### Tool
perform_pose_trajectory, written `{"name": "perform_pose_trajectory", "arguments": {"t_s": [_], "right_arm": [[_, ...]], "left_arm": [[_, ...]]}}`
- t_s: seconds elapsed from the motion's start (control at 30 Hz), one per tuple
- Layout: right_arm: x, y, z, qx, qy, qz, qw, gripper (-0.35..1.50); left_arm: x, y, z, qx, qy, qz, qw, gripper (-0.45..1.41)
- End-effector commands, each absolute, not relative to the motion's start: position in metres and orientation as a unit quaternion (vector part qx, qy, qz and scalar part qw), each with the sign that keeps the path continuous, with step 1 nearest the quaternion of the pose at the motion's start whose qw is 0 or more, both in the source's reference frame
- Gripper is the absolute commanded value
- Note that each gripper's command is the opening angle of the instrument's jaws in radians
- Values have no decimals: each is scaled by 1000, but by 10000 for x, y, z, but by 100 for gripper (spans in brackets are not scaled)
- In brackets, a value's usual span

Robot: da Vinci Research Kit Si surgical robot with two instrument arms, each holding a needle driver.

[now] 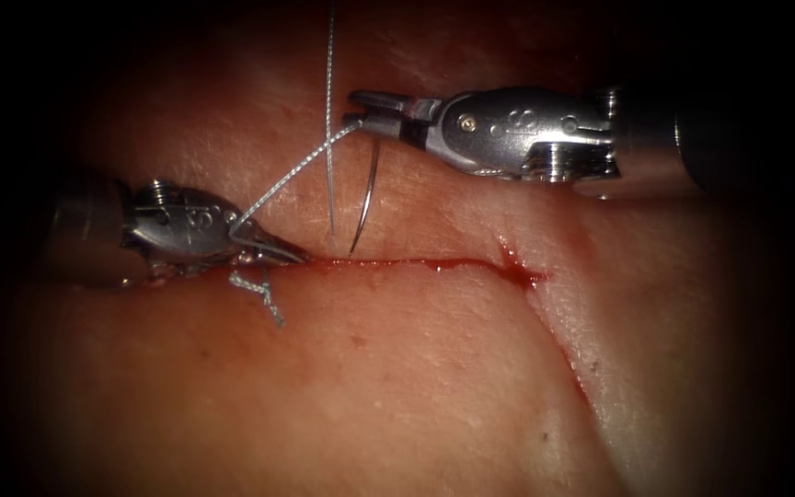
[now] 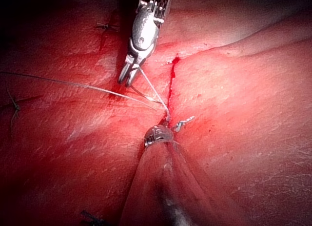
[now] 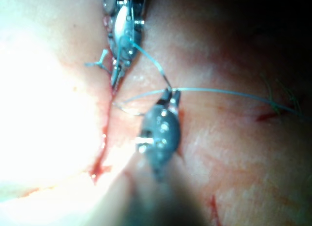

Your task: Wound Closure

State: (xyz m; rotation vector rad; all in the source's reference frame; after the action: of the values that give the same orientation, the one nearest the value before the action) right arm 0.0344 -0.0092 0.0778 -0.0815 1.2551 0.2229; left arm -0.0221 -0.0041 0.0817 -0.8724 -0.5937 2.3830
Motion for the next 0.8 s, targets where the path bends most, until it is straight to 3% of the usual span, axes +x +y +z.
{"name": "perform_pose_trajectory", "arguments": {"t_s": [0.03, 0.8], "right_arm": [[357, -95, 776, -34, 591, 101, 800, -35], [374, -108, 773, 32, 639, 68, 766, -35]], "left_arm": [[-226, -43, 824, -323, -220, 882, 264, -45], [-226, -44, 818, -324, -221, 882, 262, -45]]}}
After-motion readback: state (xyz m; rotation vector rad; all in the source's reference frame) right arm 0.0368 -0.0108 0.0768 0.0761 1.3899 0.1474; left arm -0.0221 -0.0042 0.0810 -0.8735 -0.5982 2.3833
